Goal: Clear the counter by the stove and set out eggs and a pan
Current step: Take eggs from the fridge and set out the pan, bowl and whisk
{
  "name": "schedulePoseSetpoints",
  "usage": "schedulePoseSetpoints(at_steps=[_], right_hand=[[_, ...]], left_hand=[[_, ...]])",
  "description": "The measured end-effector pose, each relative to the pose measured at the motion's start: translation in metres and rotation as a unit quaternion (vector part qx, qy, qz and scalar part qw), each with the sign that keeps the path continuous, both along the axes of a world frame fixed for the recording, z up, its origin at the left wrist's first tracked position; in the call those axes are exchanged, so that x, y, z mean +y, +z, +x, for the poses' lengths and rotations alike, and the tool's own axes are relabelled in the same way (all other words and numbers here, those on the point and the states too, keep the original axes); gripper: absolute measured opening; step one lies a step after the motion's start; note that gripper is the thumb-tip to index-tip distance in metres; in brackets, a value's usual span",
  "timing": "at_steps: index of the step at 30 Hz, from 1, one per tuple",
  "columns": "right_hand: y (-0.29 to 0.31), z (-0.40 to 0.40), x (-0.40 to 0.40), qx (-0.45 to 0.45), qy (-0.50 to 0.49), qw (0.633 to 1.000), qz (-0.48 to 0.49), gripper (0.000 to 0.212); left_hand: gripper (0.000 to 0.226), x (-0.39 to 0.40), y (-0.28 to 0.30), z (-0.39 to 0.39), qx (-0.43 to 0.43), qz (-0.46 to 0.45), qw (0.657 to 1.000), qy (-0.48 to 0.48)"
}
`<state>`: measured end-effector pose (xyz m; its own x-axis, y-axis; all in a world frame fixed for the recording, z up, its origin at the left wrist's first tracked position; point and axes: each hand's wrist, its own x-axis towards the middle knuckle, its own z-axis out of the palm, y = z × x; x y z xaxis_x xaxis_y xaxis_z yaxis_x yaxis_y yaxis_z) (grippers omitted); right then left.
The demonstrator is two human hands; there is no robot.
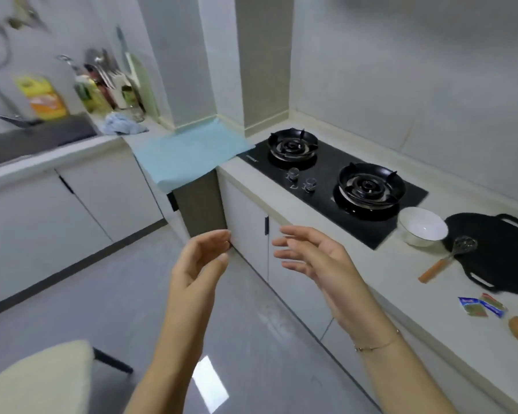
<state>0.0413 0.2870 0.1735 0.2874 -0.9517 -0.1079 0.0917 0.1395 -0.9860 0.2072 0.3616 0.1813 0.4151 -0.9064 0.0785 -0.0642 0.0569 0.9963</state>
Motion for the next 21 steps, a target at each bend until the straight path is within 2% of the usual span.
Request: schedulePoseSetpoints(at_steps=[7,13,16,21], right_hand=[[0.080,0.135,0.052,-0.035,0.200,0.972,-0.120,0.023],[0.137,0.229,0.102,-0.090,0.347,0.916,-0.181,0.022],[0.162,0.261,0.126,-0.132,0.404,0.883,-0.200,0.022],[0.209,0.316,0.162,-0.176,0.471,0.835,-0.225,0.022]], left_hand=[[0.025,0.103,0.081,0.100,-0.029,-0.123,0.984,0.123],[0.028,0.191,0.136,0.146,-0.105,-0.179,0.947,0.245],[0.027,0.225,0.161,0.162,-0.160,-0.179,0.921,0.305],[0.024,0.276,0.208,0.190,-0.251,-0.168,0.859,0.413]])
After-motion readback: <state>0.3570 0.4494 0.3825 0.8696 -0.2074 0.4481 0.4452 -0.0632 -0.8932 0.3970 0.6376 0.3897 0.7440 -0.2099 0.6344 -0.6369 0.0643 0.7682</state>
